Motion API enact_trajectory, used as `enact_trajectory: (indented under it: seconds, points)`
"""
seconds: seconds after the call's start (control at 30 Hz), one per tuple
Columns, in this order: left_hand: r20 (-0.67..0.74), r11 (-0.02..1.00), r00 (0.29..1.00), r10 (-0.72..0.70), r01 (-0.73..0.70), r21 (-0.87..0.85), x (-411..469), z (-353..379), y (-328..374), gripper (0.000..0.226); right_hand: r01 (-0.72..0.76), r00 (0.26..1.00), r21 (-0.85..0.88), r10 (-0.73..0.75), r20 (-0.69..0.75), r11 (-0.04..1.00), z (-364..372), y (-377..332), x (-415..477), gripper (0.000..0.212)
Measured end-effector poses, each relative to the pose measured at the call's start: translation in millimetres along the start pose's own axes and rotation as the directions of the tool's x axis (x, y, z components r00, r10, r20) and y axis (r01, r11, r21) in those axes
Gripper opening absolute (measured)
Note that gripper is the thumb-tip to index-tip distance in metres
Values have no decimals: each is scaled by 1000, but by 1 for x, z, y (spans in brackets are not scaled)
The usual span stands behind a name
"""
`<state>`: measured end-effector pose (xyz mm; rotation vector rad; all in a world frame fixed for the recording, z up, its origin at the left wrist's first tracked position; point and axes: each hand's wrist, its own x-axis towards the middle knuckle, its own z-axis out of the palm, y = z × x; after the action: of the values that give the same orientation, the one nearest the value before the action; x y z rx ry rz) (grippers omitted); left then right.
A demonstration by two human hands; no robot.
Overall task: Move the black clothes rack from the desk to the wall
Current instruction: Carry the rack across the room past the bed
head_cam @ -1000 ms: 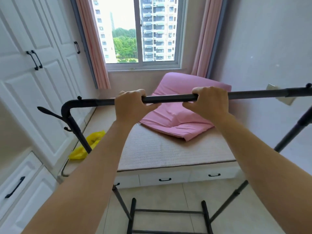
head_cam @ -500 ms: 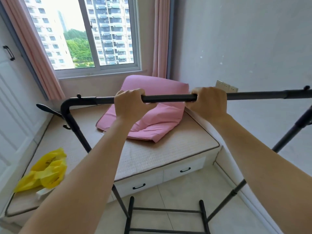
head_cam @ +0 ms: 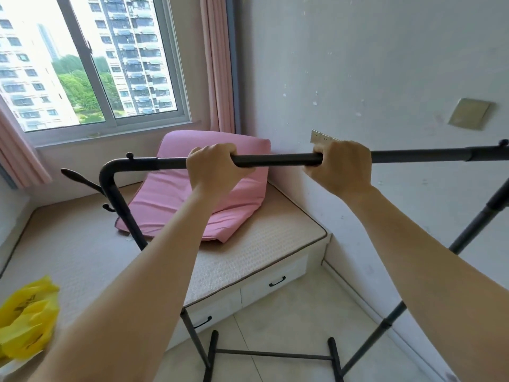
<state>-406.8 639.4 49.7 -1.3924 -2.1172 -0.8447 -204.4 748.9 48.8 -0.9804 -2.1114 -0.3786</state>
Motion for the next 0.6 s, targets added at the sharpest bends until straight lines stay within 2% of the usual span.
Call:
enact_trajectory:
  seconds: [0.3,0.6]
  points:
    - [-20,992,1000,19,-21,-125,30,60,56,46,-53,999,-83,52,-16,995,8,77,6,19]
    - [-7,974,997,71,-71,-215,51,107,91,43,-89,996,-160,93,18,983,18,123,9,27]
